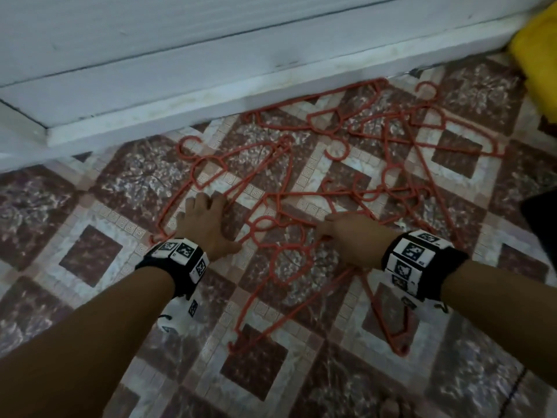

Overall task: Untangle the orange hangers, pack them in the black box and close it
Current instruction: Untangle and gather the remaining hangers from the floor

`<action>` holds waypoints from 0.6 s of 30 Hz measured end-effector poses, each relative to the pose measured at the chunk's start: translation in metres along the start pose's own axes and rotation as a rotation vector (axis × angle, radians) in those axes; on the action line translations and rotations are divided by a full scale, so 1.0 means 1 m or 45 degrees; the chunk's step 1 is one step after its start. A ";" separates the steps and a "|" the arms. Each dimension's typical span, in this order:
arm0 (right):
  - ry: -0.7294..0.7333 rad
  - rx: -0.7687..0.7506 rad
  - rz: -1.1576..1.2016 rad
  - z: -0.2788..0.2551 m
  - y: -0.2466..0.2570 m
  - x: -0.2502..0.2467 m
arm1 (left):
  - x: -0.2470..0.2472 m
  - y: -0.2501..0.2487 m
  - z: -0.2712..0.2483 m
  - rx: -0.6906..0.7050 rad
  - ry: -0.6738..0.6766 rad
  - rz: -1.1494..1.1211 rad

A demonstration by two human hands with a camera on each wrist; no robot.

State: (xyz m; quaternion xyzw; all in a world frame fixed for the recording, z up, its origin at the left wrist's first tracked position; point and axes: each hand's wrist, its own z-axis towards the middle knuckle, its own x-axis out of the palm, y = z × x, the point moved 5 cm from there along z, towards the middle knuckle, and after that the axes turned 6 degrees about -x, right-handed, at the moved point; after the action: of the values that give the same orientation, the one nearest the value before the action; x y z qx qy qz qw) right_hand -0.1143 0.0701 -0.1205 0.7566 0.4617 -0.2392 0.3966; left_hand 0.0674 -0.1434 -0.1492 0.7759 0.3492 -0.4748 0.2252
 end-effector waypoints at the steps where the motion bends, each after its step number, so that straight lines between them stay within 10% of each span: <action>1: -0.002 -0.023 0.038 0.000 -0.002 -0.012 | -0.006 -0.001 0.006 0.028 0.000 0.020; 10: -0.289 -0.021 -0.021 -0.016 -0.044 -0.143 | -0.051 -0.025 0.032 0.244 0.178 -0.048; 15: -0.623 -0.073 -0.180 -0.025 -0.047 -0.209 | -0.154 -0.054 0.029 0.414 0.219 -1.335; 18: -0.751 -0.110 -0.169 -0.014 -0.032 -0.233 | -0.213 -0.066 0.007 0.495 0.174 -1.532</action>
State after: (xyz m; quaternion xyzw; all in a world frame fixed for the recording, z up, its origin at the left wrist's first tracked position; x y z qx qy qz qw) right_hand -0.2497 -0.0282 0.0447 0.6050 0.3848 -0.4541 0.5289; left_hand -0.0509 -0.1746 0.0368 0.4994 0.6450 -0.5222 -0.2487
